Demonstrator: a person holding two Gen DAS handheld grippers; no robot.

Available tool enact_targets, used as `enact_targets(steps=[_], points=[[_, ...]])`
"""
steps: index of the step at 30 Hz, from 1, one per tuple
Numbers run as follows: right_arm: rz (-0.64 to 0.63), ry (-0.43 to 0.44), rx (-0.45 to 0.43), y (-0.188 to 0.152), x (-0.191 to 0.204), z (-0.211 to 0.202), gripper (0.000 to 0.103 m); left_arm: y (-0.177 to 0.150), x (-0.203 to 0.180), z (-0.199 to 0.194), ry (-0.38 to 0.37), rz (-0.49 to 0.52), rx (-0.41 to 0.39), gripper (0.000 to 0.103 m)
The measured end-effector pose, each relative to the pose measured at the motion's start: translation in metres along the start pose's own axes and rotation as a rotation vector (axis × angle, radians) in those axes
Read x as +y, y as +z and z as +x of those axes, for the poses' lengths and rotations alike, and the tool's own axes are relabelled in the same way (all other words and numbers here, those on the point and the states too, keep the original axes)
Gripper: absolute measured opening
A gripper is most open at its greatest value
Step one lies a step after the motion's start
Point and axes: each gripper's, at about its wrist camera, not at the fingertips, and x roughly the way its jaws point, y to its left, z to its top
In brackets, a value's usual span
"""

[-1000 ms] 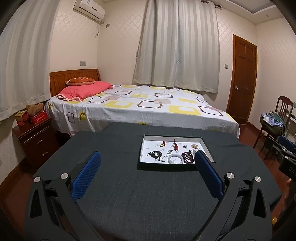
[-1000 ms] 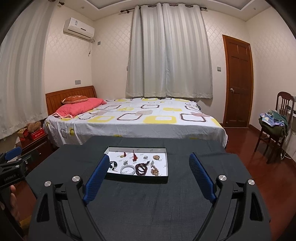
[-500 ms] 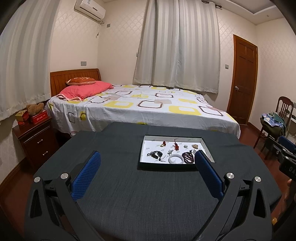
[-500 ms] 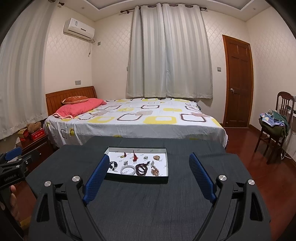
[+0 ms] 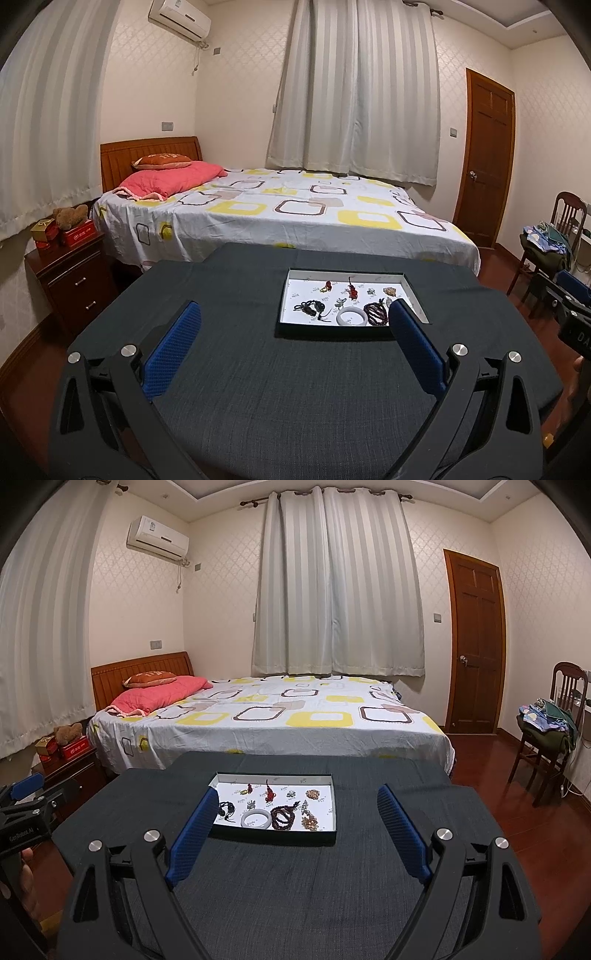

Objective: Organize jewelry

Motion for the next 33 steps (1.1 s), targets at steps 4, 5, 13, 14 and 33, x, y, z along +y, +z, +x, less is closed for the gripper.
enact_targets(steps=[4, 5, 13, 14, 33], points=[[-0.001, 0.002, 0.002, -0.001, 0.001, -0.001, 0.085, 0.001, 0.001, 0.001, -0.001, 0.001, -0.001, 0.099], [-0.002, 0.002, 0.001, -0.001, 0.001, -0.001, 0.085, 0.001, 0.001, 0.001, 0.000, -0.001, 0.001, 0.099], [-0.001, 0.003, 0.002, -0.001, 0.002, -0.001, 0.085, 0.001, 0.005, 0.002, 0.006, -0.013, -0.001, 0.099], [-0.002, 0.003, 0.001, -0.001, 0.002, -0.001, 0.085, 0.001, 0.005, 0.001, 0.006, -0.012, -0.003, 0.099], [-0.002, 0.005, 0.011, -0.004, 0.006, -0.001, 0.085, -0.003, 0.012, 0.005, -0.039, -0.007, 0.008, 0.099]])
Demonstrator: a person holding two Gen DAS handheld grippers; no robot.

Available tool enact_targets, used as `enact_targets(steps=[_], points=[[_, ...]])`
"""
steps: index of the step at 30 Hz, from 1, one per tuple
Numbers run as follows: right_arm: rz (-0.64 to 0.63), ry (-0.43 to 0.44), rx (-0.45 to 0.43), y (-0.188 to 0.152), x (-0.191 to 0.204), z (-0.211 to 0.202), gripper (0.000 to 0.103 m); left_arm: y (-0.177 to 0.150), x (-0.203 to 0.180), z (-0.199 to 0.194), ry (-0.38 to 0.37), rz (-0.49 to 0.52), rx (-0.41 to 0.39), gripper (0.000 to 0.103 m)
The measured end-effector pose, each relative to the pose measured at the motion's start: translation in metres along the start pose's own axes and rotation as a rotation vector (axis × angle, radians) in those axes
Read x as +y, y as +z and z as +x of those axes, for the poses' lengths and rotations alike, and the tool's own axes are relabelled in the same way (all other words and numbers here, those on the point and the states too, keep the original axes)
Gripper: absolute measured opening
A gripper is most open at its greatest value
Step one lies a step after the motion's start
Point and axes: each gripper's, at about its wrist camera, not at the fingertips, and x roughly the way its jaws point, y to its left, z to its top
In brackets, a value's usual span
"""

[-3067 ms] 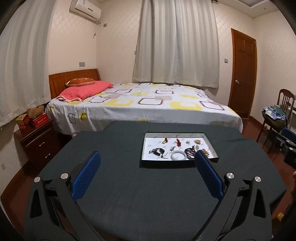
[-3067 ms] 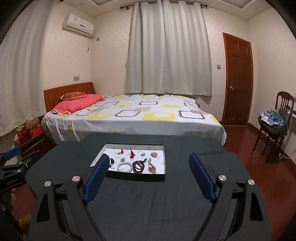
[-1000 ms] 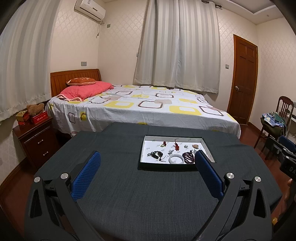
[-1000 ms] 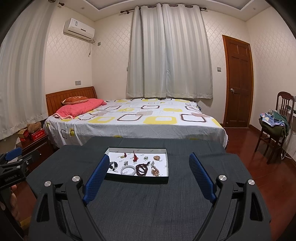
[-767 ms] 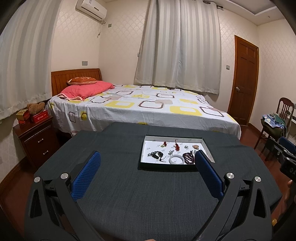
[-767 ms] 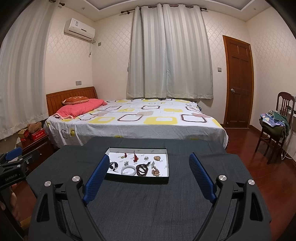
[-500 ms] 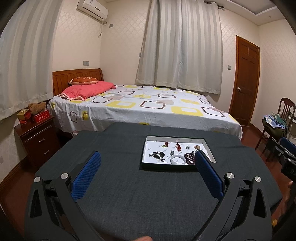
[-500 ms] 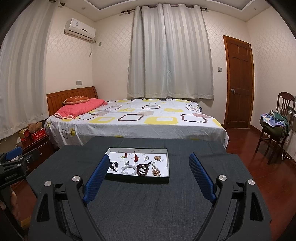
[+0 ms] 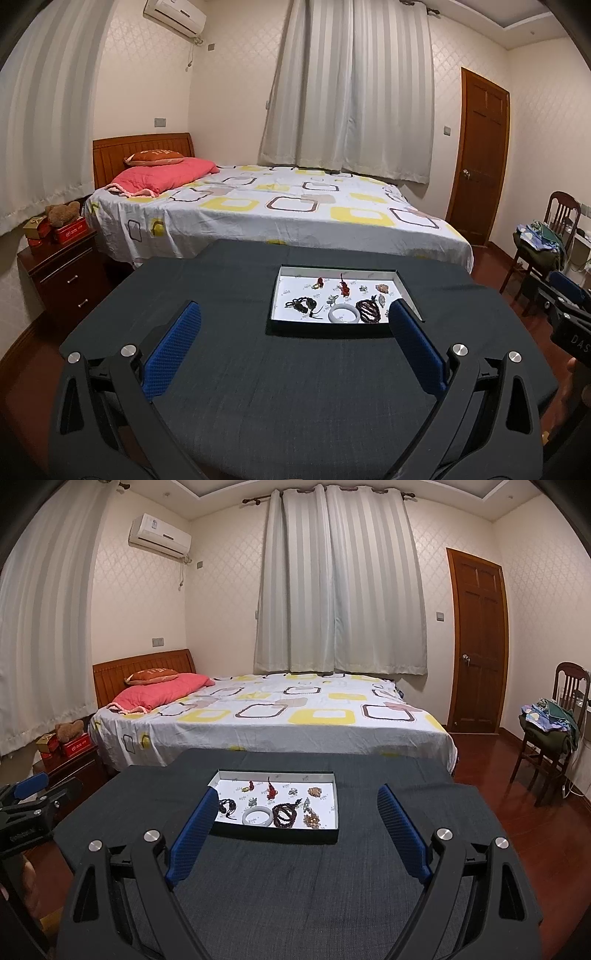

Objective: Organize jewelry

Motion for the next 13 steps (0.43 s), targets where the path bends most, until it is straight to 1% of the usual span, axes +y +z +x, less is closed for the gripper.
enact_targets(steps=[4, 7, 10, 13], points=[[0.002, 0.000, 0.002, -0.001, -0.001, 0.001, 0.085, -0.002, -0.002, 0.003, 0.019, 0.012, -0.001, 0.099], [0.002, -0.001, 0.006, -0.003, -0.001, 0.004, 0.085, -0.004, -0.001, 0.008, 0.006, 0.009, 0.006, 0.099], [0.009, -0.005, 0.019, -0.006, -0.004, 0.012, 0.085, -0.008, 0.002, 0.022, 0.014, 0.008, 0.046, 0.099], [0.013, -0.020, 0.031, -0.012, -0.009, 0.025, 0.085, -0.013, 0.010, 0.044, 0.023, -0.018, 0.097, 0.099]])
